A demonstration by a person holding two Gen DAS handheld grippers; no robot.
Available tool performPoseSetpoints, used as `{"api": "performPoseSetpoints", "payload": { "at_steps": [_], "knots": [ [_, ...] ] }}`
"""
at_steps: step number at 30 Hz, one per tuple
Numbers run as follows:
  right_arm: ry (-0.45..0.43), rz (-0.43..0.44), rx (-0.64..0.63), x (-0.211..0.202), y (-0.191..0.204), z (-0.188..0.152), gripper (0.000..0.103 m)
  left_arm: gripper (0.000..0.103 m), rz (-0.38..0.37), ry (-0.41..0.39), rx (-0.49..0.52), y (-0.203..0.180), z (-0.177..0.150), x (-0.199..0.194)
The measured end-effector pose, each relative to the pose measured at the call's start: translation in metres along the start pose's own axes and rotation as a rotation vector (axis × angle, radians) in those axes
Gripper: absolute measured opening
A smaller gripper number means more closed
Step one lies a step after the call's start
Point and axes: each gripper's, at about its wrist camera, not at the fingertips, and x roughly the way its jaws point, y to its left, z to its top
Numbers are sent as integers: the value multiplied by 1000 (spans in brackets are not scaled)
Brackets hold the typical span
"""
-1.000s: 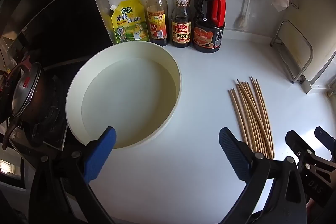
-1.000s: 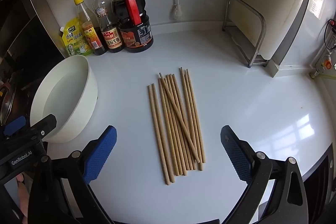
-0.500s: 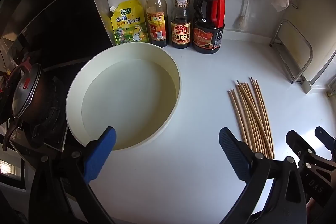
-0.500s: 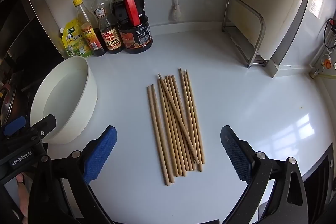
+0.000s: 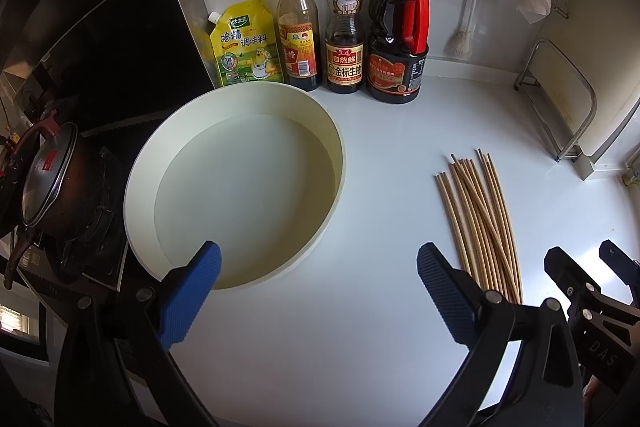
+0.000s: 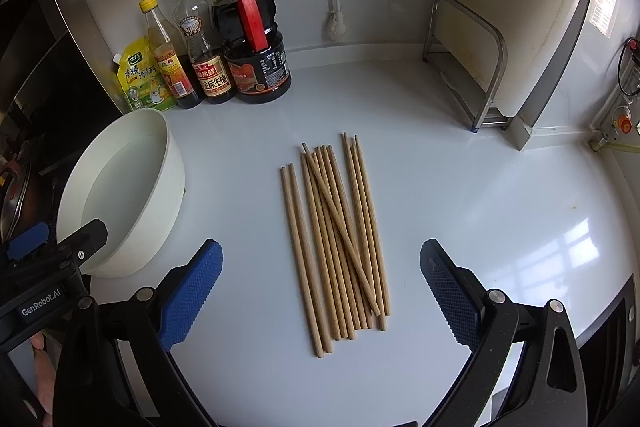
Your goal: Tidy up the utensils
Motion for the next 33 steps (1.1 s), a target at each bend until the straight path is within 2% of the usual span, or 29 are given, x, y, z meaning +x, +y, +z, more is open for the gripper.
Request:
{"api": "performPoseSetpoints", "payload": {
  "at_steps": [33],
  "knots": [
    [-8, 3, 1, 0, -1, -2, 95, 97, -6, -5, 2, -3, 6, -1]
  ]
}}
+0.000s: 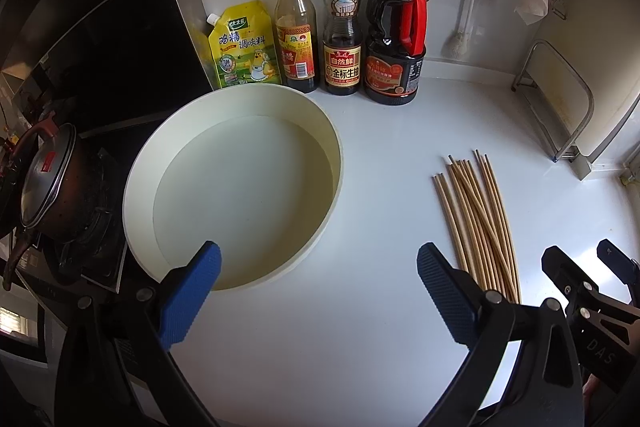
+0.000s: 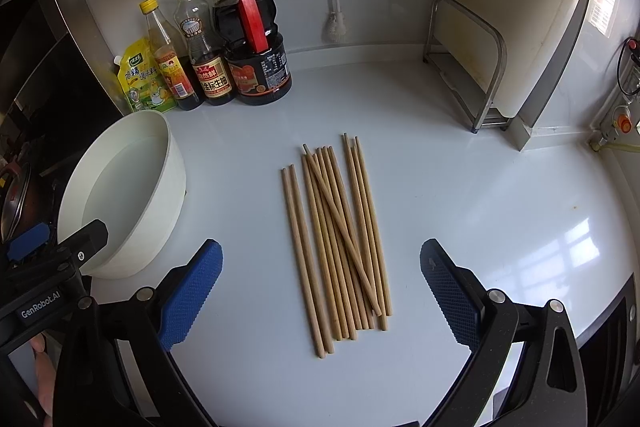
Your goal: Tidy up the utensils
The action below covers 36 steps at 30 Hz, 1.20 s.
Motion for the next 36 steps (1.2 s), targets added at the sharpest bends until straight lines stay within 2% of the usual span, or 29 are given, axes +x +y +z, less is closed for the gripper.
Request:
{"api": "performPoseSetpoints", "payload": {
  "at_steps": [29, 36],
  "knots": [
    [0, 2, -1, 0, 0, -1, 95, 97, -4, 2, -1, 1, -2, 1],
    [22, 20, 13, 6, -10, -5, 95, 97, -37, 15, 7, -5, -5, 9]
  ]
}}
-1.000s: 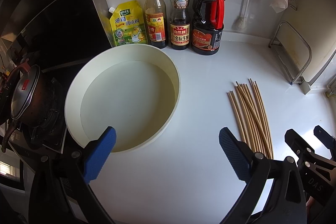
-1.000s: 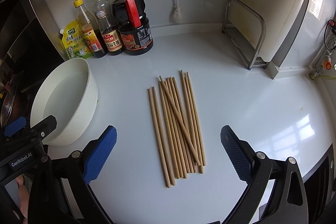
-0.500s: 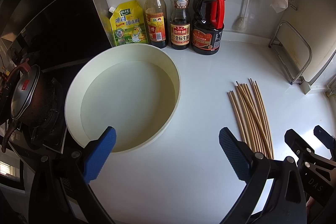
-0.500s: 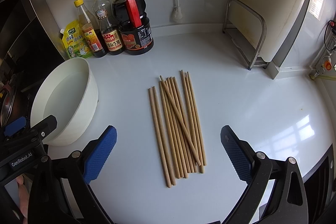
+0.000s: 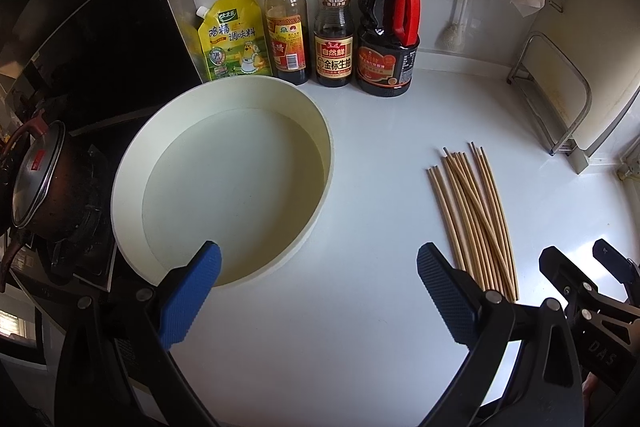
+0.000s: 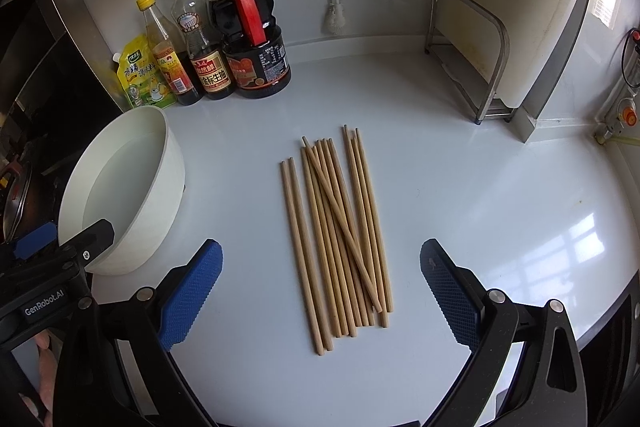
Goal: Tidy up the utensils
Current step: 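Close the right tool on one wooden chopstick while the left tool grasps another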
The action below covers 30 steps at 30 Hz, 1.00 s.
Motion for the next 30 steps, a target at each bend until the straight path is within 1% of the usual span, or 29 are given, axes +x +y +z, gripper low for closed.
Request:
{"api": "performPoseSetpoints", "payload": {
  "at_steps": [7, 9, 12, 14, 17, 20, 23, 24, 30],
  "knots": [
    [6, -26, 2, 20, -37, -3, 95, 97, -60, 0, 24, -27, 2, 19],
    [21, -34, 6, 32, -49, -4, 95, 97, -73, 11, 35, -39, 2, 29],
    [50, -17, 6, 51, -66, -6, 95, 97, -86, 26, 46, -55, 0, 43],
    [55, -29, -13, 62, -73, -6, 95, 97, -91, 34, 47, -63, -3, 53],
    [56, -33, -32, 78, -82, -5, 95, 97, -102, 67, 39, -72, -7, 70],
    [60, -39, -41, 95, -89, -4, 95, 97, -112, 89, 22, -77, -12, 84],
    [97, -30, -55, 113, -93, -3, 95, 97, -114, 120, 4, -82, -16, 100],
    [107, -42, -65, 119, -93, -3, 95, 97, -105, 128, 0, -84, -17, 105],
    [88, -86, -132, 137, -90, 3, 95, 97, -89, 142, -20, -91, -23, 125]
  ]
}}
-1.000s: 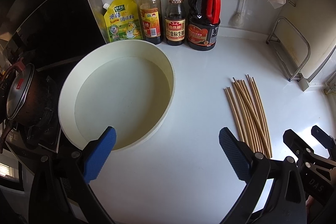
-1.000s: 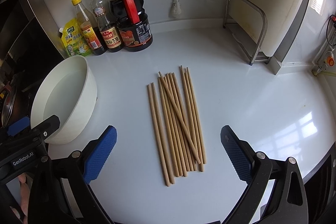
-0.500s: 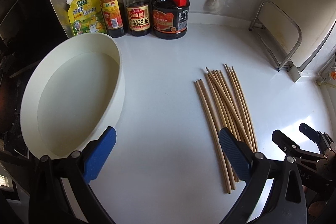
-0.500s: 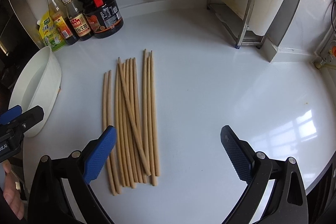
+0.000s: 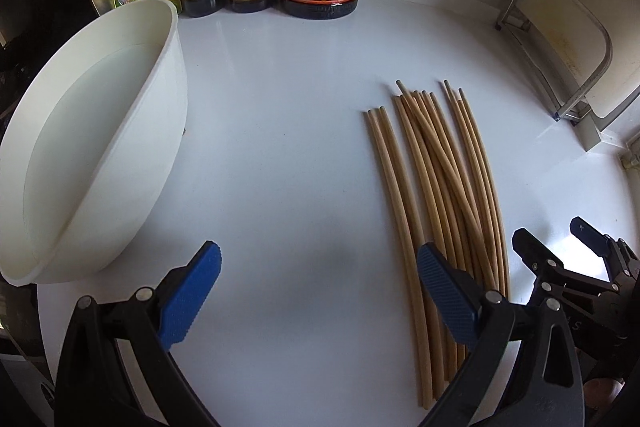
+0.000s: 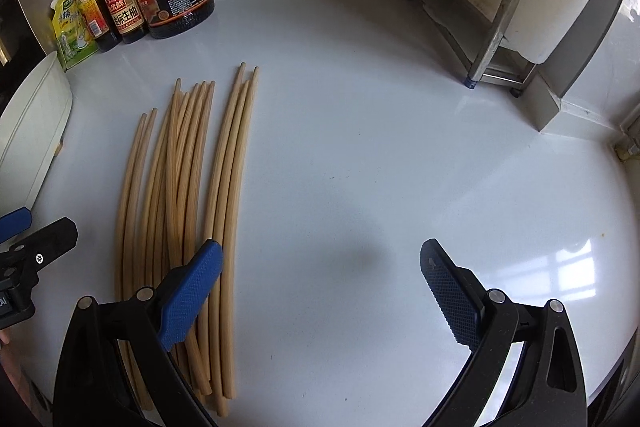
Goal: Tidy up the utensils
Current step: 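Close the right tool on one wooden chopstick while the left tool grasps another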
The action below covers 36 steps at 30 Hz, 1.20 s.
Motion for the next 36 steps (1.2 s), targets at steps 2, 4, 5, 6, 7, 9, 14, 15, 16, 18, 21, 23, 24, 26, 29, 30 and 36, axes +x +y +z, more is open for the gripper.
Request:
{"api": "performPoseSetpoints", "payload": {
  "at_steps": [2, 4, 5, 6, 7, 9, 14, 15, 16, 18, 21, 23, 24, 26, 29, 30, 36],
  "knots": [
    [1, -4, -13, 4, 1, 2, 95, 97, 8, 11, -8, -1, -2, 6],
    [1, 2, -23, 7, 2, 3, 95, 97, 6, 17, -23, 0, -3, 9],
    [-1, -4, -29, 7, 2, 2, 95, 97, 2, 18, -31, 0, -4, 11],
    [-1, -12, -38, 8, 3, 2, 95, 97, -2, 20, -35, 1, -5, 12],
    [-6, -12, -44, 8, 4, 2, 95, 97, -1, 23, -38, 1, -6, 12],
    [-15, -22, -58, 7, 6, 1, 95, 97, 2, 27, -39, 0, -7, 14],
    [-20, -38, -87, 7, 5, 1, 95, 97, 2, 36, -35, -4, -10, 16],
    [-13, -39, -89, 7, 4, -1, 94, 97, 2, 39, -34, -5, -10, 16],
    [-8, -44, -94, 8, 4, -2, 94, 97, 0, 42, -33, -5, -10, 17],
    [-8, -51, -106, 9, 5, -4, 94, 97, 1, 45, -29, -7, -11, 18],
    [-15, -68, -105, 8, 1, -4, 94, 97, 2, 49, -24, -10, -13, 18],
    [-14, -67, -92, 8, -2, -3, 94, 97, 4, 52, -25, -13, -14, 19],
    [-12, -65, -88, 8, -4, -3, 94, 97, 4, 55, -24, -14, -14, 19],
    [-12, -65, -85, 8, -7, -3, 94, 97, 13, 61, -18, -16, -16, 20],
    [-15, -59, -79, 8, -8, -4, 94, 97, 24, 66, -16, -17, -16, 23],
    [-14, -57, -76, 8, -9, -4, 94, 97, 32, 70, -18, -17, -16, 25],
    [-21, -53, -75, 9, -10, -5, 94, 98, 69, 68, -39, -8, -14, 26]
  ]
}}
